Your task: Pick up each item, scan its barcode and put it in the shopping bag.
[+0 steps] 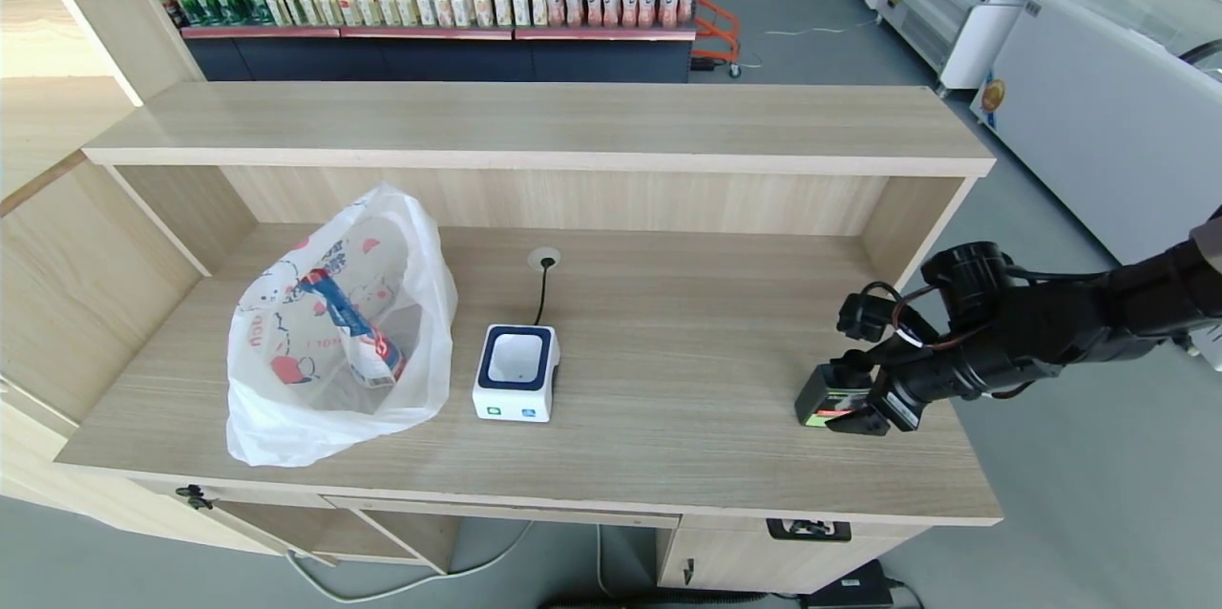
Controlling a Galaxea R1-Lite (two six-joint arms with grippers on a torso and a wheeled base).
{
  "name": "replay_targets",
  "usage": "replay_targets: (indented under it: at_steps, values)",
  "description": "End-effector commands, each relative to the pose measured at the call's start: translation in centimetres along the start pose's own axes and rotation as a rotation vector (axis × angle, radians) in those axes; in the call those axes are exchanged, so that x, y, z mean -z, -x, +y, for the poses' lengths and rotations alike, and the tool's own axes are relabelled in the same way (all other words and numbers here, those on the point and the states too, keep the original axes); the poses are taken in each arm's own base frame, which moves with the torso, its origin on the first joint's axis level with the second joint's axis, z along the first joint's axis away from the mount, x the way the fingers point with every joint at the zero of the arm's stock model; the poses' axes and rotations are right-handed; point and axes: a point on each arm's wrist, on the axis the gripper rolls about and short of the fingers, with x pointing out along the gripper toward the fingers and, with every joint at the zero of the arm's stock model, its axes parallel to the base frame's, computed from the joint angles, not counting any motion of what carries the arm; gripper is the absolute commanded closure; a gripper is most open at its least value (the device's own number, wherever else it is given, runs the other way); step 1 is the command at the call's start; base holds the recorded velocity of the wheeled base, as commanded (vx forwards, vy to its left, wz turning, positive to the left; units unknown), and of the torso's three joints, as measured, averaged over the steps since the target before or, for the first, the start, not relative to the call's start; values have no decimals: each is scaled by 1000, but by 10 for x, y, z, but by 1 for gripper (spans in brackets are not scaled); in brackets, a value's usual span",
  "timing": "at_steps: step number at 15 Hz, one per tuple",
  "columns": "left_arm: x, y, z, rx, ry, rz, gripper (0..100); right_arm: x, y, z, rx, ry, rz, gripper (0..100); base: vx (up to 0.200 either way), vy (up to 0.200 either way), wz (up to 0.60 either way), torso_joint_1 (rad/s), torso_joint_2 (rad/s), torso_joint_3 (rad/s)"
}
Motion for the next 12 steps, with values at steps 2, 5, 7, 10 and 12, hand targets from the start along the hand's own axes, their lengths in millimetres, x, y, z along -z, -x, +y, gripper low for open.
replay_targets:
  at_steps: [2, 5, 7, 10, 12]
  values:
    - [0, 0, 0, -1, 0, 0, 0, -5, -19, 0, -23, 17, -2, 0, 0, 0, 0, 0, 0, 0]
    - [0, 0, 0, -1, 0, 0, 0, -8, -28, -2, -25, 27, -10, 0, 0, 0, 0, 0, 0, 0]
    - [0, 0, 0, -1, 0, 0, 0, -7, -33, -4, -26, 25, -11, 0, 0, 0, 0, 0, 0, 0]
    - [0, 0, 0, -1, 0, 0, 0, -9, -37, -5, -36, 34, -59, 100, 0, 0, 0, 0, 0, 0]
    - [0, 0, 0, -1, 2, 0, 0, -11, -34, -4, -37, 39, -68, 100, 0, 0, 0, 0, 0, 0]
